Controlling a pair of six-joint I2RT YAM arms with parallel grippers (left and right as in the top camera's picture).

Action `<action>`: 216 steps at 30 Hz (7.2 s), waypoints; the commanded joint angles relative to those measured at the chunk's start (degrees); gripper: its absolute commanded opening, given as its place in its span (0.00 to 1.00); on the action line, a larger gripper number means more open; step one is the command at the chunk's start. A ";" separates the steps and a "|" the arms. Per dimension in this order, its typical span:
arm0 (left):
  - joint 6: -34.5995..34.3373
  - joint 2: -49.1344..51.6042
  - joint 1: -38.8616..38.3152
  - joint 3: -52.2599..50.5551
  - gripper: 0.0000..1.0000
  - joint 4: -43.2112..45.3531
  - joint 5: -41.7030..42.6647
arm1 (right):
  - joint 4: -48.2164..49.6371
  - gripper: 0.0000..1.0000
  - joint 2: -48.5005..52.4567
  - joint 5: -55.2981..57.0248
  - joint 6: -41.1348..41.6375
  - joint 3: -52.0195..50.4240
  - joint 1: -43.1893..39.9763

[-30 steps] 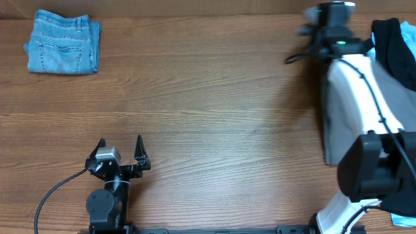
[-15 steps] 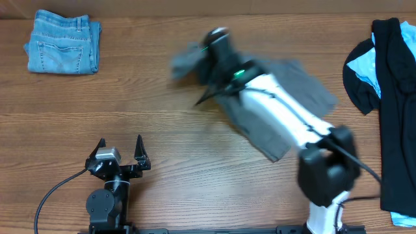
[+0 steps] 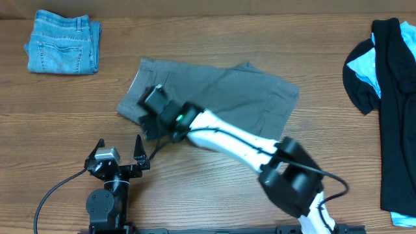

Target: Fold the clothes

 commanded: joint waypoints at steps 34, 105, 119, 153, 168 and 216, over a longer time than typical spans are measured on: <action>0.20 -0.44 -0.37 -0.20 1.00 0.04 0.04 | -21.86 0.82 -17.99 -11.52 6.32 -30.27 -36.35; 0.20 -0.44 -0.37 -0.20 1.00 0.04 0.04 | -11.65 0.95 -21.00 -16.37 -0.42 -43.34 -43.08; 0.20 -0.44 -0.37 -0.20 1.00 0.04 0.04 | -8.74 0.76 -20.94 -16.74 1.31 -46.23 -38.12; 0.22 -0.44 -0.37 -0.20 1.00 0.04 0.04 | -9.53 0.04 -20.94 -5.92 2.34 -41.11 -53.33; 0.22 -0.44 -0.37 -0.20 1.00 0.04 0.04 | -27.67 1.00 -20.96 -10.75 -1.70 -20.92 -55.54; -2.32 30.97 -0.39 36.52 1.00 -16.26 26.51 | -20.46 1.00 -20.96 -20.59 1.31 -20.96 -50.47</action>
